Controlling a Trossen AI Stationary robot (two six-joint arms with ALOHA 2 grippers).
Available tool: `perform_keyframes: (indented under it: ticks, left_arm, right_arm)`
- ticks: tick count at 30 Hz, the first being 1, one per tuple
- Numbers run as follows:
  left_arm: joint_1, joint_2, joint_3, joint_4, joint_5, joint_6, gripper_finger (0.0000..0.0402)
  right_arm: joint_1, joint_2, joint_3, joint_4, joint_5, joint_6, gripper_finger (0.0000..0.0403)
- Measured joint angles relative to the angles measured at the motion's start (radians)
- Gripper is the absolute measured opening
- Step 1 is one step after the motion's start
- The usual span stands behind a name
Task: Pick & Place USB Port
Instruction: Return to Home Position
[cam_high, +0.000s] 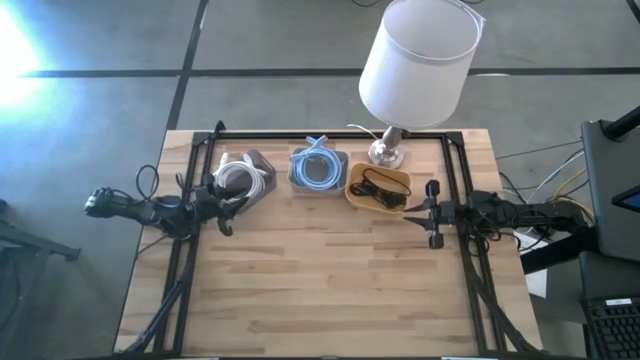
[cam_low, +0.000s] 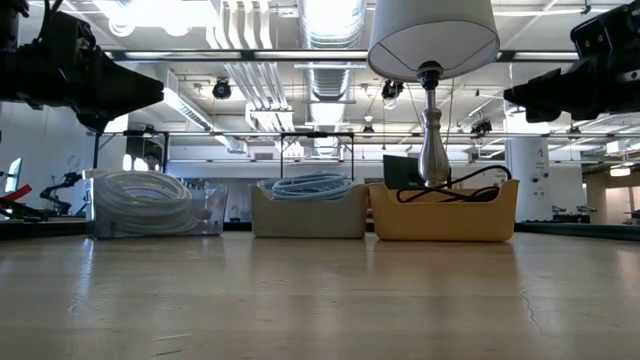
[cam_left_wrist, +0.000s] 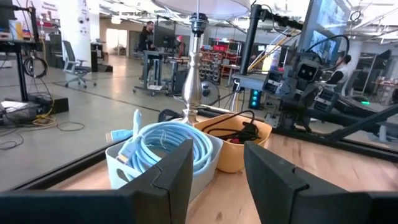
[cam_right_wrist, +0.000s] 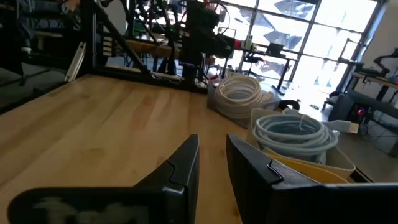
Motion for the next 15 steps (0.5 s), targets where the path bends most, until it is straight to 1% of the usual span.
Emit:
perform_keyframes:
  ticks: [8, 15]
  left_arm:
    - [0.000, 0.000, 0.000, -0.007, 0.000, -0.015, 0.0147]
    - [-0.001, 0.000, 0.000, -0.008, 0.000, -0.016, 0.0147]
  right_arm:
    - [0.000, 0.000, 0.000, -0.001, 0.000, 0.000, 0.0068]
    - [0.000, 0.000, 0.000, 0.000, 0.001, -0.009, 0.0078]
